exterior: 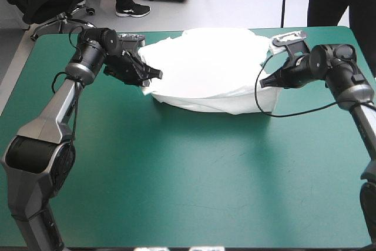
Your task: Fold the cloth
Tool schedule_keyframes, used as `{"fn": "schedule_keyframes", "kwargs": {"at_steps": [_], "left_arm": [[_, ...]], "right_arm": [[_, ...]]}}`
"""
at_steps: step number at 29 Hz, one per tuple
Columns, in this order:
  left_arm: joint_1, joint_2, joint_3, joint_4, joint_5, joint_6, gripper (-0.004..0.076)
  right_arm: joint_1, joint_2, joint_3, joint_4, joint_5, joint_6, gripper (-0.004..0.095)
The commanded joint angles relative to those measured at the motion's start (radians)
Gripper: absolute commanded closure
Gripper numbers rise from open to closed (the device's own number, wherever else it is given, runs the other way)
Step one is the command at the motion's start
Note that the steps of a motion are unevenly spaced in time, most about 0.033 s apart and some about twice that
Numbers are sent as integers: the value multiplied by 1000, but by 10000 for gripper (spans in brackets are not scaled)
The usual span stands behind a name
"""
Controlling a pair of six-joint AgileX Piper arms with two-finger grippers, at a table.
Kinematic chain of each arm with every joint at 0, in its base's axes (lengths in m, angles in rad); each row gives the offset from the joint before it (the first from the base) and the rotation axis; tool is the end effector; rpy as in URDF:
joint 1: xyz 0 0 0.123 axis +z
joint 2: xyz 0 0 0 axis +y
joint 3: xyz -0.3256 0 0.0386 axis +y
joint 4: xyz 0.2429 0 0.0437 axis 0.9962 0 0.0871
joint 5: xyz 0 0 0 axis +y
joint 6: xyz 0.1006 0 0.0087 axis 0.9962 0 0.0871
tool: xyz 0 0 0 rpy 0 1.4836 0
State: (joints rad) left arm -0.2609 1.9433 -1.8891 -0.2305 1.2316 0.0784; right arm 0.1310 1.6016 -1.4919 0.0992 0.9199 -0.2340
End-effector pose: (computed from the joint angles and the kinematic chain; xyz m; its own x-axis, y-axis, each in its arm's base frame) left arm 0.4155 -0.1335 0.3511 -0.8968 0.2399 -0.3717 0.3297 0.9227 -0.1998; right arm 0.3501 0.0542 0.3828 -0.7581 -0.2737 -0.5919 -0.3121 0.9492 -0.0393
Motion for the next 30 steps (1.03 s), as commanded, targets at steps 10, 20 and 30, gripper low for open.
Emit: {"fn": "schedule_keyframes", "kwargs": {"at_steps": [10,20,30], "left_arm": [[-3,-455,643,-73,-58,0,741],[-3,-766,987,-106,-169,-23,741],[-3,-829,1135,-125,-176,-27,741]], "right_arm": [[60,-311,344,49,26,-12,925],[104,-391,496,108,177,0,925],[104,-505,649,117,222,12,925]]}}
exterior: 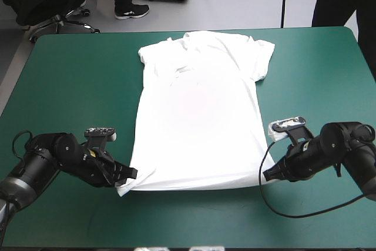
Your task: Fold the cloth
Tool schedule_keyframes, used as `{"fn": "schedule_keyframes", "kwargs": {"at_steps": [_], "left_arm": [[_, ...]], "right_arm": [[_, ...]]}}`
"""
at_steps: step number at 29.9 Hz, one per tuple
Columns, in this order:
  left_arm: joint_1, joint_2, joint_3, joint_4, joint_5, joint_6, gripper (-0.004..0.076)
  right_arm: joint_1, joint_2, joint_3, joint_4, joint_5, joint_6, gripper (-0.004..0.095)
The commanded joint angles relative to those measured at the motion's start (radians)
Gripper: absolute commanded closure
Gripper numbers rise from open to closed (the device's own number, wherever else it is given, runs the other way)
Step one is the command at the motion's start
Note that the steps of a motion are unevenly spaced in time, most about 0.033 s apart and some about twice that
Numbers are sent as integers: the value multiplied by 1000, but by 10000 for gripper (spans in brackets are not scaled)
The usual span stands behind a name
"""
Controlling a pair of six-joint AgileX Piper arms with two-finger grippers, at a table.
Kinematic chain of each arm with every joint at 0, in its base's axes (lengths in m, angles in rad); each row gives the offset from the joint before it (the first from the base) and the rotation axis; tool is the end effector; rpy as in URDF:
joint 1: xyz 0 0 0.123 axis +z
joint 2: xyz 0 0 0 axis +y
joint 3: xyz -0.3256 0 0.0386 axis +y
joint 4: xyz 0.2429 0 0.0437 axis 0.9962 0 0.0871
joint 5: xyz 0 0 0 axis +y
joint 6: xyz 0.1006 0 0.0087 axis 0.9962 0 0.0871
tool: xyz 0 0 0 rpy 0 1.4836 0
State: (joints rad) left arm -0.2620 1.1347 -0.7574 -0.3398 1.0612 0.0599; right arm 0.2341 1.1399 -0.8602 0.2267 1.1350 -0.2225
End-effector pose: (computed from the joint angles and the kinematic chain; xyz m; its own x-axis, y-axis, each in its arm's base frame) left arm 0.1495 -0.0705 0.2918 -0.9662 0.1495 -0.2098 0.2103 0.9281 -0.3074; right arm 0.1599 0.0593 0.3142 -0.8997 -0.3405 -0.2733 -0.3924 0.9050 0.1644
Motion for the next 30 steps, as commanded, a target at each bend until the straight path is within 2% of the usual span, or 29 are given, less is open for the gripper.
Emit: {"fn": "schedule_keyframes", "kwargs": {"at_steps": [1,10,12,15,18,19,23,27,30], "left_arm": [[-2,-21,14,-24,-8,-9,741],[-2,-21,79,-41,-78,-9,741],[-2,-21,82,-41,-88,-6,740],[-2,-15,82,-41,-84,-2,711],[-2,-15,82,-41,-79,-2,610],[-2,-15,82,-41,-73,-2,563],[-2,-15,82,-46,-35,-2,388],[-2,-17,63,-91,33,7,276],[-2,-21,20,-105,57,21,262]], "right_arm": [[0,-51,33,-8,13,1,925],[0,-72,115,39,-20,-27,923],[0,-72,115,39,-24,-27,898],[0,-72,115,39,-18,-44,798],[0,-72,115,39,-8,-46,643],[0,-72,115,37,-7,-46,566],[0,-72,108,24,-7,-46,375],[0,-72,57,20,-5,-42,353],[0,-72,-3,20,-5,-42,353]]}}
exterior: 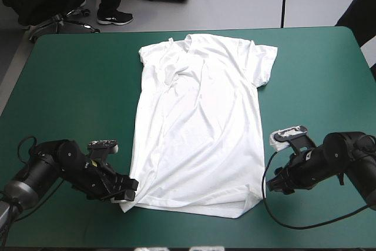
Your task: Fold the cloth
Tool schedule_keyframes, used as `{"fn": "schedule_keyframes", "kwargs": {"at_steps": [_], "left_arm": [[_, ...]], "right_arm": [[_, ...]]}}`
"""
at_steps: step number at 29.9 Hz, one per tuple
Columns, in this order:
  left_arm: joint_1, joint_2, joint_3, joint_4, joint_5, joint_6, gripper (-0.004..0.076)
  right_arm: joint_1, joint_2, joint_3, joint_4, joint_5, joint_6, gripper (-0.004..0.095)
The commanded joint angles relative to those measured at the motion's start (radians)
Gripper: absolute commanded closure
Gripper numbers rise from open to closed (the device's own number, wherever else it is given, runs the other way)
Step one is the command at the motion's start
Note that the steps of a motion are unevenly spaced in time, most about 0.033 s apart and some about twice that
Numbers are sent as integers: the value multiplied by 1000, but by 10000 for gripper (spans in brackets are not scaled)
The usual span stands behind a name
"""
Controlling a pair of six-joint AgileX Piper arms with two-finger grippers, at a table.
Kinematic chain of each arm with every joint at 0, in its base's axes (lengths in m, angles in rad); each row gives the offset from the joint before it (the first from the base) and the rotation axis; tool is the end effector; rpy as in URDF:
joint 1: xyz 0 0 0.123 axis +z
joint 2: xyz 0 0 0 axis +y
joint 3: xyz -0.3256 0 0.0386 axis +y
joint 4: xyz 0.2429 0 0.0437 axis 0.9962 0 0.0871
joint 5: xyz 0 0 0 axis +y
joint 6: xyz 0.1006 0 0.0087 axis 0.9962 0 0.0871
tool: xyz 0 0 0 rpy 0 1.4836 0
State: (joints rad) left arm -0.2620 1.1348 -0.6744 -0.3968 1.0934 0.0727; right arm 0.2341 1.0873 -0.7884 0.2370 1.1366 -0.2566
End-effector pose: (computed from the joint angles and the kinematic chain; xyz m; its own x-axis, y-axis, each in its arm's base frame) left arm 0.1334 -0.0717 0.2717 -0.9840 0.1499 -0.0967 0.1747 0.9189 -0.3538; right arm 0.1414 0.0559 0.3035 -0.8925 -0.3682 -0.2606 -0.4177 0.8928 0.1689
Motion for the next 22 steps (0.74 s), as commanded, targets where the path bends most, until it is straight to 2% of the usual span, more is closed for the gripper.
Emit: {"fn": "schedule_keyframes", "kwargs": {"at_steps": [1,4,8,14,19,22], "left_arm": [[-2,-26,-83,-41,19,8,262],[1,-28,-201,-11,0,3,262],[1,-28,-398,60,-17,-18,262],[1,28,-633,252,-134,-83,262],[1,150,-736,251,-136,-73,262],[1,234,-757,271,-203,-66,262]], "right_arm": [[0,-19,-99,10,-10,-8,354],[-1,-19,-169,-6,-48,3,354],[-2,-17,-244,-52,-119,91,354],[-2,-6,-316,-122,-263,191,354],[-2,66,-370,-130,-280,200,354],[-2,135,-404,-130,-309,200,354]]}}
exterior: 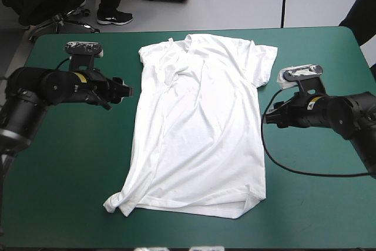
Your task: Fold the cloth
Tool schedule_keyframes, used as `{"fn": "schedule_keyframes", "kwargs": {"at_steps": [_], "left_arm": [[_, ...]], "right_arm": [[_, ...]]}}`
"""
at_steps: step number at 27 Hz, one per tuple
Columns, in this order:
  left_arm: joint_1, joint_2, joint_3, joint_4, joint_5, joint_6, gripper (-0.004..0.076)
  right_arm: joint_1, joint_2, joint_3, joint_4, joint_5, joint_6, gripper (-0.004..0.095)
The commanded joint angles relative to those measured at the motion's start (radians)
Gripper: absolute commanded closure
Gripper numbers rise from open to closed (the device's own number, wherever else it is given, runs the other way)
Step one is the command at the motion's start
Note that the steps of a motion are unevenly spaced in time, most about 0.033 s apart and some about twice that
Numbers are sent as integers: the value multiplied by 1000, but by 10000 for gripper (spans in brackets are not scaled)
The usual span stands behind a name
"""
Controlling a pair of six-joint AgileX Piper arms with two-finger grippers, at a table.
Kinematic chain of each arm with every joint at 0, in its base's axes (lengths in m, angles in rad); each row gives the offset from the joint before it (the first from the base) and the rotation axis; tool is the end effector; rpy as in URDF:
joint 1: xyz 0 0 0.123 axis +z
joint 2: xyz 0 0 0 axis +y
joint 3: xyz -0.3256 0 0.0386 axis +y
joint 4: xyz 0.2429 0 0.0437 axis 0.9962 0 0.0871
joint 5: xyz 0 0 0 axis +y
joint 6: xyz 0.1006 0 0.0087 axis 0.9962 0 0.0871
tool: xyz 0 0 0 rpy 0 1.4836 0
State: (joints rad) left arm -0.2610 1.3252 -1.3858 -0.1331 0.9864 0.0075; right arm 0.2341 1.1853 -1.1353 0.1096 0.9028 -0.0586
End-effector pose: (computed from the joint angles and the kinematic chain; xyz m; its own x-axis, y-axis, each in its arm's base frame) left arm 0.2535 -0.0793 0.4321 -0.7360 0.1285 -0.6646 0.2802 0.9516 -0.1263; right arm 0.2154 0.0603 0.3942 -0.7415 -0.1672 -0.6498 -0.2784 0.9578 0.0714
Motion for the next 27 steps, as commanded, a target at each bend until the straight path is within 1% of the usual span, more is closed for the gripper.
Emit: {"fn": "schedule_keyframes", "kwargs": {"at_steps": [1,6,10,16,22,25,27], "left_arm": [[0,73,-48,12,-117,-1,262],[1,218,-48,17,-154,22,262],[1,339,-82,16,-184,51,258],[1,502,-219,45,-165,49,255],[1,658,-339,97,-93,10,255],[1,685,-345,107,-80,10,255],[1,689,-345,115,-64,10,282]], "right_arm": [[-2,62,-69,-2,-91,6,354],[-2,166,-125,0,-128,6,354],[-2,238,-152,0,-132,-2,354],[-2,292,-173,-2,-166,-6,354],[-2,309,-175,-2,-171,-38,354],[-2,316,-175,-2,-171,-48,354],[-2,327,-175,-2,-171,-48,354]]}}
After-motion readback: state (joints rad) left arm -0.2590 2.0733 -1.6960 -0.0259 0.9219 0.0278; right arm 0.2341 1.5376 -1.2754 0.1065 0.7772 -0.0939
